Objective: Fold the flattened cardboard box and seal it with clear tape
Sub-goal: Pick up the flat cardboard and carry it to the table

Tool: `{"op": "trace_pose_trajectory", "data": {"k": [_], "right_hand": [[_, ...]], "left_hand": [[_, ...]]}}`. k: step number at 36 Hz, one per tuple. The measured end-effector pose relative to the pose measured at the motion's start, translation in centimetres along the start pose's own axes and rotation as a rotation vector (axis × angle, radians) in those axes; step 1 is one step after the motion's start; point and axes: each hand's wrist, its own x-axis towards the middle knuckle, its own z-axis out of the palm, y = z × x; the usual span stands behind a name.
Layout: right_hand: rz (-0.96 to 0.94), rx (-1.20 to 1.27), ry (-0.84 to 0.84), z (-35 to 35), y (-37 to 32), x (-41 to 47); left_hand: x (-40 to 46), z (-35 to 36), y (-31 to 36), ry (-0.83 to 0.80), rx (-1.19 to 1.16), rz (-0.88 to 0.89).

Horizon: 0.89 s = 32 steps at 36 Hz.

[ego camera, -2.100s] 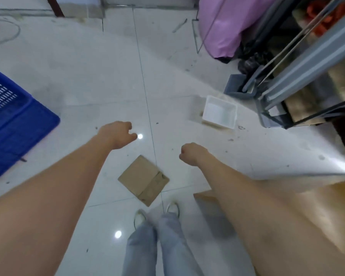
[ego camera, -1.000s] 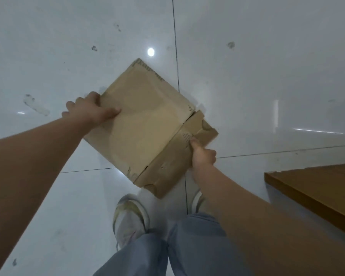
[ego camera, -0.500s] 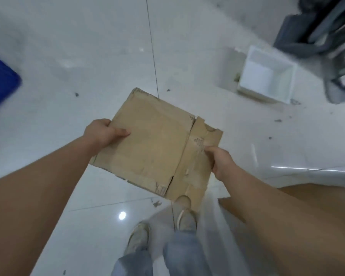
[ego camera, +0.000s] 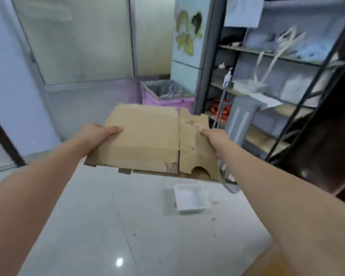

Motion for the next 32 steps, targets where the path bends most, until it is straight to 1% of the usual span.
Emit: {"op": "trace_pose_trajectory", "data": {"k": [4,7,13,18,23,25,27,29,32], "right_hand": [[-0.097,0.033,0.16,-8.7,-6.1,-5.9],[-0.145,0.049,0.236,-15.4,-9.2,-10.9],[-0.185,0.031,0.486,-30.4,-11.7,-21.0],[-0.189,-0.026,0.695,-43.5,-11.2,-31.1],[-0.103,-0.093,0.88,-56.3,-9.0,-42.9],[-0.061,-0.096,0.948,-60.5,-8.0,-48.0],[-0.029,-0.11,1.01,-64.9,-7.0,-53.3],[0.031,-0.118,1.011,-67.9,-6.1,-56.5],[0.085,-0.122,1.123,-74.6,-3.8,-63.0]], "left_hand": [[-5.2,-0.5,10.0,-0.053,0.034,0.167],[-9.5,0.2,16.3,-0.097,0.051,0.279],[-19.8,5.2,27.3,-0.287,0.031,0.471],[-30.2,12.5,34.7,-0.448,0.014,0.6],[-42.4,20.7,40.8,-0.644,-0.015,0.699],[-48.1,24.1,42.4,-0.719,-0.052,0.733],[-53.9,27.9,43.7,-0.795,-0.038,0.765],[-57.3,30.2,44.4,-0.828,-0.016,0.792],[-64.5,34.6,46.4,-0.937,-0.044,0.808]]}}
